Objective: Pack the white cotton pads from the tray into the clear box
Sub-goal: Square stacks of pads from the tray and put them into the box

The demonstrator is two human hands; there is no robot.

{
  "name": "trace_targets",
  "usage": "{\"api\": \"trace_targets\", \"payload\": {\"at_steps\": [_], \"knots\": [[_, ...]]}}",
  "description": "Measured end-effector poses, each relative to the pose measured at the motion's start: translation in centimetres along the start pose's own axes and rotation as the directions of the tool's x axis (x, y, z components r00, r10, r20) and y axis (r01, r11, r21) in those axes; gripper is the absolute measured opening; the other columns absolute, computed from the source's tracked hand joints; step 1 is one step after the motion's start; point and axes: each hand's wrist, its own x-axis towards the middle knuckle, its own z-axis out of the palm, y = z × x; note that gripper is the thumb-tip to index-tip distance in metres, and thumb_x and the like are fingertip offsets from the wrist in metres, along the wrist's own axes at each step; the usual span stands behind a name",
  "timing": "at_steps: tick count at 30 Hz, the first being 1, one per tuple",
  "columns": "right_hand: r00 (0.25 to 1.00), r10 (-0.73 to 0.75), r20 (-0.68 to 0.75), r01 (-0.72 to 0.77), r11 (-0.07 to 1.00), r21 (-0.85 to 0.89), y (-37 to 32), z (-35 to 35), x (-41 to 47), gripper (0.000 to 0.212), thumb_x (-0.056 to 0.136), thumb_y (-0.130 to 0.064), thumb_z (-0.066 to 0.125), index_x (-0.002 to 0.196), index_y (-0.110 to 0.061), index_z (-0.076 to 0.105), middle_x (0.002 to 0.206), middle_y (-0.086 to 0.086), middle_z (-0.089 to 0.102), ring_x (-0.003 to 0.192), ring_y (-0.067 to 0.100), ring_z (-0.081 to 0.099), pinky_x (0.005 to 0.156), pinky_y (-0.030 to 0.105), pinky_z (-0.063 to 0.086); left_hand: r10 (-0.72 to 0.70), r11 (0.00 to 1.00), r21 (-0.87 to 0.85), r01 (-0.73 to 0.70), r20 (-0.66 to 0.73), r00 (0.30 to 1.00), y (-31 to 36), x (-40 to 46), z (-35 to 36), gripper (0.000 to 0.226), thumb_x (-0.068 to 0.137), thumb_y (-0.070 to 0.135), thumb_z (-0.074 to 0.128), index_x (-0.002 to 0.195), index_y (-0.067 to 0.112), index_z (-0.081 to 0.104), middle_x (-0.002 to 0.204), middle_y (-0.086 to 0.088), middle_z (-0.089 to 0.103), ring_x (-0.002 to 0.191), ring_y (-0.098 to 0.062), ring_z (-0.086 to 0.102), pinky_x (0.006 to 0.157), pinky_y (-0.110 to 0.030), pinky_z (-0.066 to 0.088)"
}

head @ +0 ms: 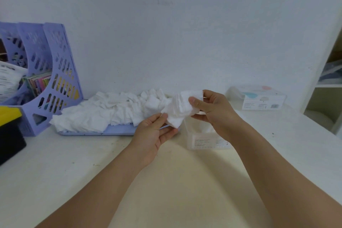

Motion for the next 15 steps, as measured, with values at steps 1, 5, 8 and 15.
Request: {"api": "trace_targets", "payload": {"at_steps": [1,5,8,15], "knots": [[1.000,-0.007,-0.021,0.007,1.000,-0.007,-0.19,-0.22,0.03,0.022,0.097,-0.016,0.068,0.116,-0.005,0.069,0.105,0.005,0.078,0.094,0.018,0.075,0.084,0.033,0.062,0.013,1.000,0.020,-0.012,-0.017,1.000,-0.02,-0.07,0.05,0.018,0.101,0.011,0.056,0.112,0.002,0.067,0.099,-0.006,0.079,0.082,-0.016,0.076,0.067,-0.023,0.060],[1.000,-0.013,-0.005,0.013,1.000,0.010,-0.77,-0.79,-0.09,0.021,0.097,-0.021,0.068,0.114,-0.010,0.072,0.096,0.001,0.076,0.083,0.013,0.070,0.071,0.023,0.056,0.072,0.988,0.142,-0.065,-0.045,0.996,-0.26,-0.07,0.01,0.018,0.102,0.014,0.057,0.111,0.003,0.068,0.102,-0.009,0.078,0.087,-0.019,0.076,0.071,-0.023,0.060],[0.996,0.017,0.087,-0.014,0.999,-0.036,-0.73,-0.62,-0.25,0.022,0.097,-0.020,0.069,0.117,-0.011,0.072,0.102,0.004,0.077,0.085,0.012,0.070,0.070,0.022,0.054,0.082,0.980,0.184,-0.081,0.003,0.997,-0.34,-0.04,0.19,0.017,0.102,0.015,0.056,0.107,0.010,0.071,0.103,-0.008,0.078,0.089,-0.020,0.076,0.072,-0.025,0.060],[0.996,0.004,0.093,0.007,0.993,-0.120,-0.30,-0.39,-0.35,0.021,0.096,-0.017,0.070,0.115,-0.010,0.072,0.109,0.013,0.077,0.099,0.024,0.074,0.082,0.032,0.060,0.060,0.979,0.190,-0.076,0.089,0.994,-0.51,-0.51,0.55,0.020,0.104,0.016,0.053,0.111,0.009,0.070,0.107,-0.011,0.077,0.097,-0.025,0.075,0.078,-0.029,0.061]]}}
